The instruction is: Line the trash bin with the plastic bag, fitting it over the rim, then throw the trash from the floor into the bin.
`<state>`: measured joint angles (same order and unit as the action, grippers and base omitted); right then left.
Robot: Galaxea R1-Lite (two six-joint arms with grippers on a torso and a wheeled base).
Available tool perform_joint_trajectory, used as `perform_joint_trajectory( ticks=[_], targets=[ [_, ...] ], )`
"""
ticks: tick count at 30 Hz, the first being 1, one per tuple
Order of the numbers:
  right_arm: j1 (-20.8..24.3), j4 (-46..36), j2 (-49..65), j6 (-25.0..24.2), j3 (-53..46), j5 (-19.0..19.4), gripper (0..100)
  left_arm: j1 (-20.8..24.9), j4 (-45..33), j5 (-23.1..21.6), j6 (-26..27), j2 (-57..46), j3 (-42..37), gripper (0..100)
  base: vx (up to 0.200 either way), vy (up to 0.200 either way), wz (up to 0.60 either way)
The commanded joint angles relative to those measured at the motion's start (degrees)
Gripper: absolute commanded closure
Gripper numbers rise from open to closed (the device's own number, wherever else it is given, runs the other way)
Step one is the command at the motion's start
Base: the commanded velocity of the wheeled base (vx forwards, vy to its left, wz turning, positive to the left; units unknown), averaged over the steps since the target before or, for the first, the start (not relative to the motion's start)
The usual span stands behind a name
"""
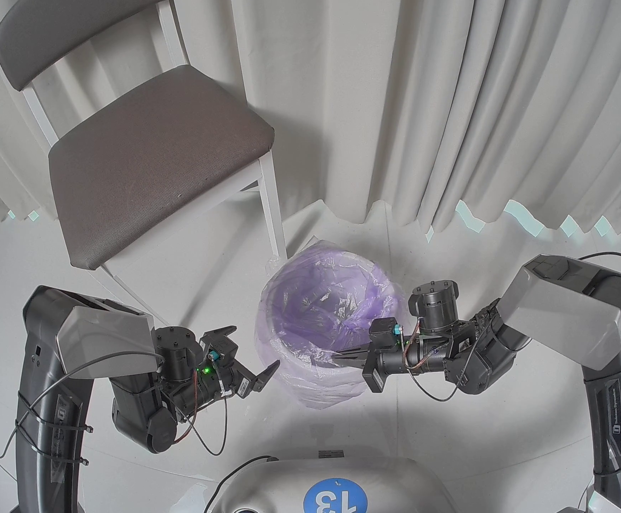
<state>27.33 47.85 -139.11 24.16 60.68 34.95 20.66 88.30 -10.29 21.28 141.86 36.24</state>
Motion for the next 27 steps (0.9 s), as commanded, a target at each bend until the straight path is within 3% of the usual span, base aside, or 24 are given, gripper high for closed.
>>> perform_joint_trajectory(
  ticks=[1,13,23,27],
  targets=[
    [0.8,1.8,1.6,2.4,-3.8,0.0,100,0.0,0.0,0.0,0.0,-0.1,0.0,0,0.000,0.000,0.00],
    [3.3,5.4,0.2,5.1,-9.4,-0.1,100,0.1,0.1,0.0,0.0,-0.4,-0.1,0,0.000,0.000,0.00],
    [3.5,5.5,-3.3,5.2,-7.2,-0.9,100,0.0,0.5,-0.1,0.0,-2.6,-1.3,0,0.000,0.000,0.00],
    [2.9,5.5,-3.6,4.9,-5.0,-3.1,100,0.1,0.5,-0.6,0.0,-3.8,-2.0,0,0.000,0.000,0.00]
  ],
)
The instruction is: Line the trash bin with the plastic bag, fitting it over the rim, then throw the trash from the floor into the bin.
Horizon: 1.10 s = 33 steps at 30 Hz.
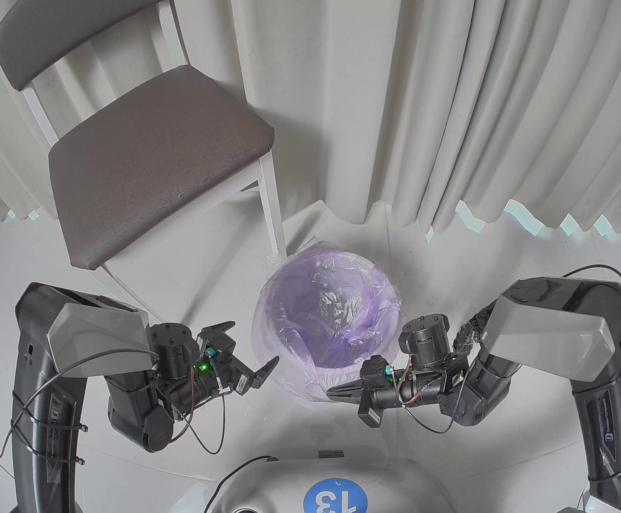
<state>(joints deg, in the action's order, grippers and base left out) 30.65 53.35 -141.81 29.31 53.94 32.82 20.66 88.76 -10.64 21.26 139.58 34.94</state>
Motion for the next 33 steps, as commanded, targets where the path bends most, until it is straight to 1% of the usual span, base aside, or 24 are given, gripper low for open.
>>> perform_joint_trajectory(
  ticks=[1,10,21,22,31,33],
  targets=[
    [-0.6,0.0,-0.9,-0.3,2.3,-1.4,100,0.1,0.0,-0.4,0.0,-1.8,-0.8,0,0.000,0.000,0.00],
    [-2.2,-0.3,-1.5,-0.4,6.6,-1.5,100,0.7,0.1,-0.5,0.0,-2.6,-1.1,0,0.000,0.000,0.00],
    [-1.6,-0.5,-3.4,1.5,5.6,-1.6,100,0.4,0.4,-0.4,-0.1,-3.4,-1.0,0,0.000,0.000,0.00],
    [-1.6,-0.3,-3.9,1.5,5.6,-1.6,0,0.4,0.4,-0.4,-0.1,-3.4,-1.0,0,0.000,0.000,0.00],
    [-1.6,0.4,-3.5,1.5,4.1,-1.5,0,0.5,0.4,-0.1,-0.4,-3.6,-0.1,0,0.000,0.000,0.00],
    [-1.1,4.0,-1.2,1.5,-0.2,-1.5,0,1.0,0.4,0.3,-0.9,-3.8,0.7,0,0.000,0.000,0.00]
  ],
)
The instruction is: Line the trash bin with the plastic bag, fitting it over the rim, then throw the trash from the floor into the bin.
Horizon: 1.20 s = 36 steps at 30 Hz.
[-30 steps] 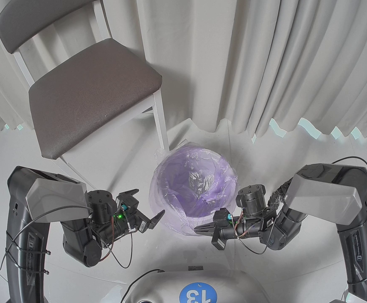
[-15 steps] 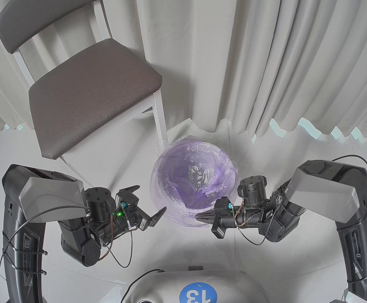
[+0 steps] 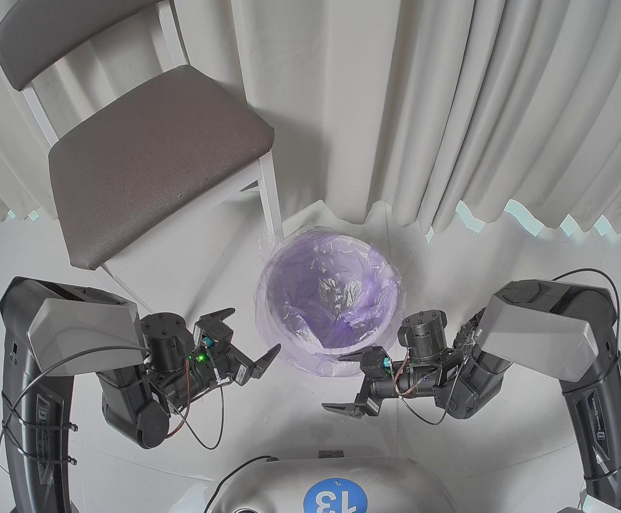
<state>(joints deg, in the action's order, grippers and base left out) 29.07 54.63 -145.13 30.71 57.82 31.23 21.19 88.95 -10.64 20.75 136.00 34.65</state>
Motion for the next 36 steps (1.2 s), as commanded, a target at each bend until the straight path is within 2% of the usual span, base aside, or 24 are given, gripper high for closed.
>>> perform_joint_trajectory(
  ticks=[1,8,11,18,19,20,21,22,23,25,26,28,29,30,31,32,34,36],
  targets=[
    [0.5,3.3,2.5,0.1,-4.6,0.1,0,0.4,0.3,0.3,-0.4,-0.2,1.0,0,0.000,0.000,0.00],
    [1.5,8.6,6.4,0.9,-13.2,0.1,0,0.2,0.2,2.1,-1.6,-0.1,3.1,0,0.000,0.000,0.00],
    [1.4,14.5,7.8,1.2,-18.2,0.1,0,0.5,0.0,5.5,-4.6,-0.6,5.6,0,0.000,0.000,0.00],
    [0.3,19.6,10.3,0.5,-22.1,-0.9,0,1.8,-3.6,7.5,-5.4,-2.8,8.2,0,0.000,0.000,0.00],
    [-0.1,21.3,13.4,-3.9,-22.8,-7.4,0,2.9,-11.5,9.1,-5.3,-6.9,12.9,0,0.000,0.000,0.00],
    [-0.1,21.7,14.0,-5.1,-22.8,-8.6,0,3.0,-12.5,9.1,-5.3,-7.2,13.4,0,0.000,0.000,0.00],
    [-0.2,23.0,16.1,-9.6,-22.9,-11.1,0,3.6,-18.1,9.1,-5.6,-9.1,15.9,0,0.000,0.000,0.00],
    [-0.2,23.0,16.1,-9.6,-22.9,-11.1,0,3.6,-18.1,9.1,-5.6,-9.1,15.9,0,0.000,0.000,0.00],
    [-1.0,23.6,18.9,-13.7,-22.9,-12.2,0,4.5,-25.1,9.4,-5.8,-10.5,19.9,0,0.000,0.000,0.00],
    [-2.0,23.4,20.9,-14.7,-23.1,-12.6,0,4.9,-28.6,9.5,-5.8,-10.7,22.6,0,0.000,0.000,0.00],
    [-3.8,23.3,23.8,-15.4,-24.5,-13.6,0,5.4,-33.8,10.6,-5.6,-10.6,27.1,0,0.000,0.000,0.00],
    [-3.8,23.3,23.8,-15.4,-24.5,-13.6,0,5.4,-33.8,10.6,-5.6,-10.6,27.1,0,0.000,0.000,0.00],
    [-5.3,23.8,27.4,-17.7,-28.0,-19.9,0,6.7,-45.8,14.1,-4.7,-10.8,34.4,0,0.000,0.000,0.00],
    [-5.4,23.9,28.3,-19.5,-29.5,-22.4,0,7.5,-50.5,15.2,-4.6,-10.8,38.0,0,0.000,0.000,0.00],
    [-5.4,23.9,28.3,-19.5,-29.5,-22.4,0,7.5,-50.5,15.2,-4.6,-10.8,38.0,0,0.000,0.000,0.00],
    [-5.5,24.5,29.9,-23.5,-31.5,-25.9,0,8.5,-56.8,16.7,-4.6,-10.3,43.9,0,0.000,0.000,0.00],
    [-5.5,24.1,30.7,-29.1,-34.0,-28.9,0,9.5,-66.9,18.1,-3.9,-8.9,52.6,0,0.000,0.000,0.00],
    [-6.0,24.0,30.5,-29.4,-34.6,-29.7,0,9.9,-74.4,19.2,-2.1,-7.7,57.5,0,0.000,0.000,0.00]
  ],
)
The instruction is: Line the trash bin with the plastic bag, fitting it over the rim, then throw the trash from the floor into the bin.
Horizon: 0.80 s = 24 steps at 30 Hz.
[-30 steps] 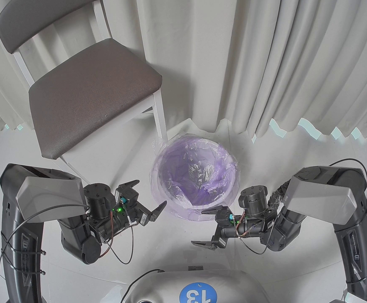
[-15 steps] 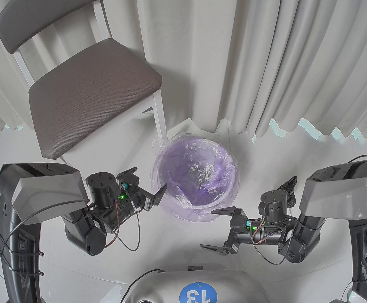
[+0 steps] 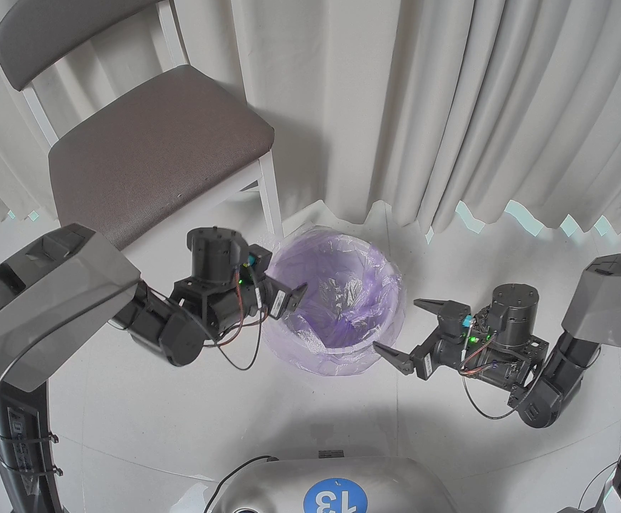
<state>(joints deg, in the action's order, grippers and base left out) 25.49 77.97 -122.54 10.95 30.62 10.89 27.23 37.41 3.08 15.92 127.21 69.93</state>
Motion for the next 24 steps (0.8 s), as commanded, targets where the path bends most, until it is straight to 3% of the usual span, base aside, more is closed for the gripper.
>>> perform_joint_trajectory(
  ticks=[1,4,9,24],
  targets=[
    [-3.2,0.4,7.8,-9.5,-7.4,-9.5,0,3.9,-26.3,6.1,3.9,1.6,24.1,0,0.000,0.000,0.00],
    [-5.2,-1.5,8.6,-8.5,-6.2,-9.6,0,3.9,-38.1,9.8,7.5,4.3,31.3,0,0.000,0.000,0.00],
    [-5.7,-7.3,14.4,-7.2,-6.4,-9.5,0,4.1,-46.7,13.0,10.8,6.7,37.1,0,0.000,0.000,0.00],
    [-7.4,-12.0,19.1,-5.0,-6.3,-9.3,0,4.9,-47.2,14.8,11.8,9.5,35.8,0,0.000,0.000,0.00]
  ],
)
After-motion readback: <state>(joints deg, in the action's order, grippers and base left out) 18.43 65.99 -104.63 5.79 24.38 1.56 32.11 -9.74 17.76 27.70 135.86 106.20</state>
